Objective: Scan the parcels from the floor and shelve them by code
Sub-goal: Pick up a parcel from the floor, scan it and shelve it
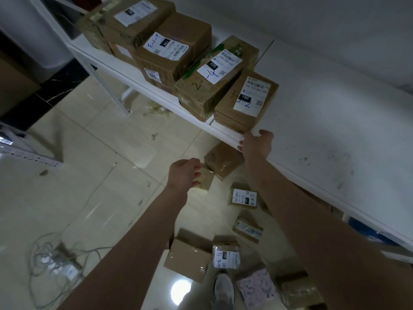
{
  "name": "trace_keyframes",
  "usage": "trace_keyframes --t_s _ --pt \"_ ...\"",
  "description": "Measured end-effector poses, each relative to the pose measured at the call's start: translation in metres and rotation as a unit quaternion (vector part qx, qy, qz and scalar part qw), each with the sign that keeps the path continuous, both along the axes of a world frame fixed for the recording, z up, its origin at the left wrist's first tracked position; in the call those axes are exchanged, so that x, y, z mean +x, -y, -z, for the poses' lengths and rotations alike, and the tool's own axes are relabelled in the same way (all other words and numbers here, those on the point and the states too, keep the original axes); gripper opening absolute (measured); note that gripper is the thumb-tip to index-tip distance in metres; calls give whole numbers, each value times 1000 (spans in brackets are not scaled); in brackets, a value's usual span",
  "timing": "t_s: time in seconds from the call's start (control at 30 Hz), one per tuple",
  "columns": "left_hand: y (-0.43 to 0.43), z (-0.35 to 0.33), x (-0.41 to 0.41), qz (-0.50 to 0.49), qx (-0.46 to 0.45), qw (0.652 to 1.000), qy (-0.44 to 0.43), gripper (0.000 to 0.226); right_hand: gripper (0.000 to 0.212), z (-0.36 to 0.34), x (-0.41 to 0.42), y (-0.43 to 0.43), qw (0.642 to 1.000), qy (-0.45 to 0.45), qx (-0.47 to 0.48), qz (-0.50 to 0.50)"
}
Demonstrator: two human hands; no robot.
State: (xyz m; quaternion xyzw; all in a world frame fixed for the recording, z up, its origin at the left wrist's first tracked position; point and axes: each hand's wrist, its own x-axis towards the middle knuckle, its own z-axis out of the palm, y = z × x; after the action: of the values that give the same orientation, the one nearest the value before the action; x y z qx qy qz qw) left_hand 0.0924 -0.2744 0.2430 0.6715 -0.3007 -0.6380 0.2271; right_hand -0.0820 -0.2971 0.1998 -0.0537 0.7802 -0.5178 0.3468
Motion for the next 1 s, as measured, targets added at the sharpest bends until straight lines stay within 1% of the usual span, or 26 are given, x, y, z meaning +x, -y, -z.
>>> trace_keyframes --t_s 0.1,0.2,0.27,0.33,0.4,0.47,0.53,0.6,0.7,0.77,0.9,1.0 --pt "-8 16 20 6 19 1000 9 9 38 10 15 -27 998 -49 10 -47" --pt "-17 38 43 31 39 999 21 15 30 21 31 -60 990 -111 24 -88" --pt "-22 54 58 49 54 997 29 14 25 33 43 -80 984 -140 50 -94" --pt "-26 73 72 71 63 994 46 11 19 55 52 -98 983 -143 77 -90" --pt "-27 95 83 96 68 991 65 15 22 80 60 -112 981 -133 108 -93" --pt "-27 119 93 113 66 989 73 11 26 111 69 -119 979 -112 132 -109" --pt "-24 147 101 132 54 985 96 17 29 141 77 -124 975 -101 155 -126" --pt "-18 177 104 173 26 975 137 22 29 167 81 -126 972 -92 168 -134" --pt "-7 219 96 200 -27 964 174 36 28 208 82 -118 971 -75 179 -137" --pt "4 250 83 228 -64 950 201 60 35 242 78 -106 973 -68 173 -140" --pt "21 311 38 286 -120 923 227 78 42 310 60 -79 981 -37 128 -144" --pt "34 367 5 329 -165 893 259 95 39 358 40 -56 982 -32 129 -137"
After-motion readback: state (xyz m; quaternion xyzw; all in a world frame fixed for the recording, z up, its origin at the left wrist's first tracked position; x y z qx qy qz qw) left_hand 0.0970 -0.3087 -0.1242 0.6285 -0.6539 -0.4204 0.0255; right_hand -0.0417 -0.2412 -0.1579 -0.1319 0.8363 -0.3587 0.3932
